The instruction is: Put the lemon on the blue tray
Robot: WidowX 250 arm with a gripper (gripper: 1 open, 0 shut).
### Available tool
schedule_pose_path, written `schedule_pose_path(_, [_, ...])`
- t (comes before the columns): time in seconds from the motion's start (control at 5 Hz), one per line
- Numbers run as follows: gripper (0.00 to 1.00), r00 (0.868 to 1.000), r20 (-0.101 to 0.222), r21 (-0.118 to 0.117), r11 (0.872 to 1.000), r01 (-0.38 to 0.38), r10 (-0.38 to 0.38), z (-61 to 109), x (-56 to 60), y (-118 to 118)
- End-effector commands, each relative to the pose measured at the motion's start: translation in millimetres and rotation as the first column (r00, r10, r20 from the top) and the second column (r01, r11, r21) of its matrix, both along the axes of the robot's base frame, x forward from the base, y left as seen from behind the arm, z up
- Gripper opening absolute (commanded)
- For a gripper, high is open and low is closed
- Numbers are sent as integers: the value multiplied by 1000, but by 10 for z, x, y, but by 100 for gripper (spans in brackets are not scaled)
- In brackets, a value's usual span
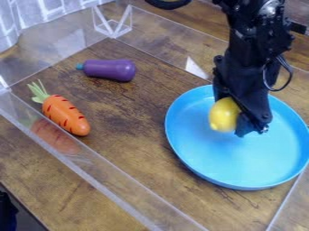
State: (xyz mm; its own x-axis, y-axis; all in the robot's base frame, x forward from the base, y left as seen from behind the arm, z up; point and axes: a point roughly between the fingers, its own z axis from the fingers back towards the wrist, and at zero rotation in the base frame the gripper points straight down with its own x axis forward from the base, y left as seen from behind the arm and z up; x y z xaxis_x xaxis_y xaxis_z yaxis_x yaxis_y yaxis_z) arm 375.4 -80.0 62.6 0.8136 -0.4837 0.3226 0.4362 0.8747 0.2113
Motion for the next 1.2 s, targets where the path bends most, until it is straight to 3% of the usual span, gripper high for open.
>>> schedule_pose_path(0.0, [0,995,101,-30,999,19,-16,373,48,-62])
schedule_pose_path(0.4, [0,994,109,-43,999,22,-17,337,53,-73])
schedule_pose_path(0.6, [100,995,102,-48,999,16,-11,304,46,-79])
schedule_pose_path(1.0, [100,997,78,-46,999,23,-19,242,61,-53])
